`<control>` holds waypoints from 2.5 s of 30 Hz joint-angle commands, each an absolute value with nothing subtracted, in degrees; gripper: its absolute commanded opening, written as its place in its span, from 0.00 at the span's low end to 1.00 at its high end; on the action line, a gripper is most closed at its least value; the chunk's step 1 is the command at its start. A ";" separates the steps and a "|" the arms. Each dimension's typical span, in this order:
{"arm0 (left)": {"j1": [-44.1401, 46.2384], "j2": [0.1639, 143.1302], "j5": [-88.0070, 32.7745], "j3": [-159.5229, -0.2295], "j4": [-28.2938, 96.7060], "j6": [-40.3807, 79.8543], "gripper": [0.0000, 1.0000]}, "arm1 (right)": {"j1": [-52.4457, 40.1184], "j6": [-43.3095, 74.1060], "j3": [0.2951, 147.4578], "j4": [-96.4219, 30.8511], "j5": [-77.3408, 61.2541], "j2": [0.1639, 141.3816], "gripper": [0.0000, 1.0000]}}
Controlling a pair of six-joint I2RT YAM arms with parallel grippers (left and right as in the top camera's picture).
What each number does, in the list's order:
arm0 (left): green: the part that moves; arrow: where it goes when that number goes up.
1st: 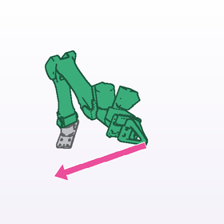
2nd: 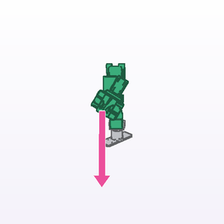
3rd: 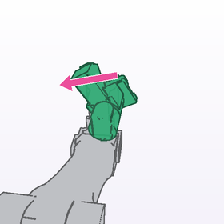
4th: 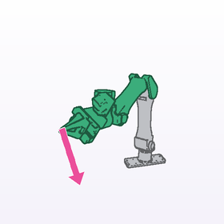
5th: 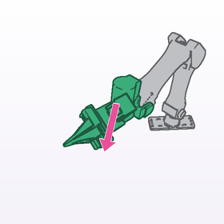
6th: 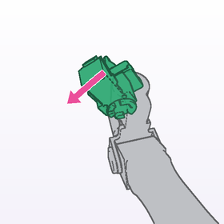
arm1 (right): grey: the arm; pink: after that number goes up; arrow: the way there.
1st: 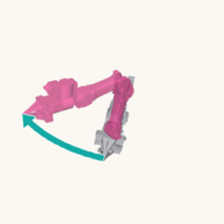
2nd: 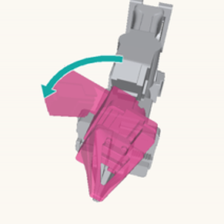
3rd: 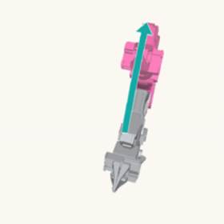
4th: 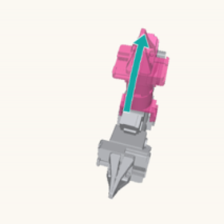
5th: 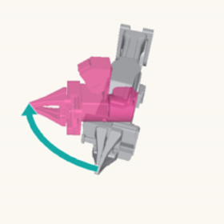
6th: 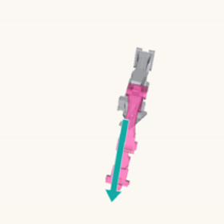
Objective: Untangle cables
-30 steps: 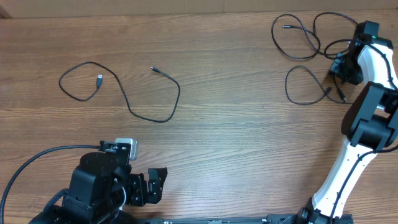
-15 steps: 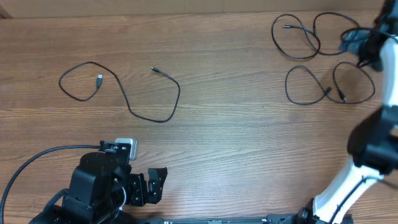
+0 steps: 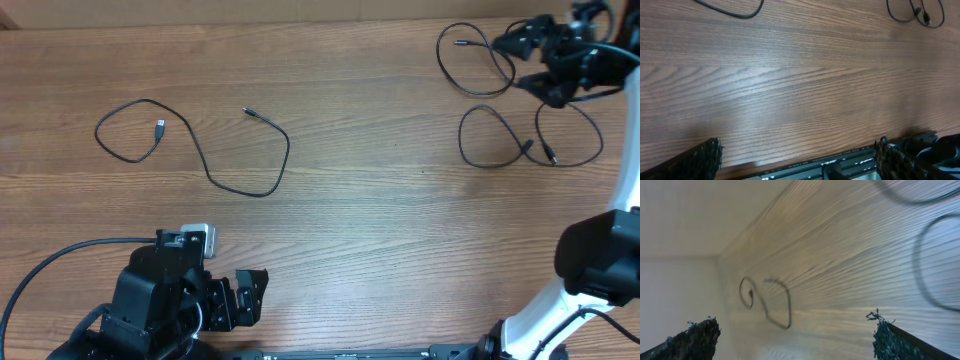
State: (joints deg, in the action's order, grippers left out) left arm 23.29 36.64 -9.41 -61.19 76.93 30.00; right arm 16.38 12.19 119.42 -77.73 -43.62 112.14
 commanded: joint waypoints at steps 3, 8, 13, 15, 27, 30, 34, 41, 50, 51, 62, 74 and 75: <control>23.70 36.36 -10.52 -60.95 77.10 32.36 0.99 | 8.62 12.01 119.33 -78.70 -41.69 112.18 1.00; 23.70 36.36 -10.35 -60.95 77.06 32.36 1.00 | -1.28 12.47 119.33 -80.82 -30.87 112.18 1.00; 23.70 36.36 -10.57 -60.95 76.62 32.42 0.99 | -12.08 12.47 119.31 -82.24 -21.45 112.20 1.00; 23.70 36.36 -10.55 -60.95 76.64 32.88 1.00 | -15.66 12.45 119.26 -82.02 -21.04 112.20 1.00; 23.70 36.36 -10.48 -60.95 76.20 37.80 1.00 | -32.80 12.88 119.26 -76.69 -24.03 112.20 1.00; 23.70 36.36 -8.91 -60.93 74.41 37.76 0.99 | -35.62 17.65 119.24 -74.85 -21.82 112.46 1.00; 23.68 36.38 -4.14 -60.95 74.35 38.30 1.00 | -38.59 28.42 119.22 -74.24 -12.40 113.95 1.00; 23.64 36.38 7.92 -60.93 79.40 49.41 0.99 | -40.86 37.85 119.22 -75.05 -3.53 118.32 1.00; 23.64 36.36 18.68 -60.95 87.15 62.39 1.00 | -40.86 39.68 119.22 -73.65 -4.56 122.91 1.00; 23.64 36.36 18.83 -60.95 87.07 62.39 0.99 | -40.86 39.70 119.22 -73.08 -4.82 122.96 1.00; 23.64 37.69 9.56 -62.00 81.08 43.09 1.00 | -40.88 40.71 119.22 -68.36 -5.65 124.84 1.00; 20.01 55.16 19.14 -90.78 95.31 38.76 1.00 | -40.88 40.66 119.22 -68.84 -6.50 125.51 1.00; 18.61 56.05 20.16 -92.40 95.88 38.72 0.99 | -40.88 40.66 119.22 -68.82 -6.50 125.51 1.00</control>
State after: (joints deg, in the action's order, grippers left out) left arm 21.10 53.82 14.46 -87.64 94.74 40.25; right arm -40.91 40.38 119.20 -68.99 -6.17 125.21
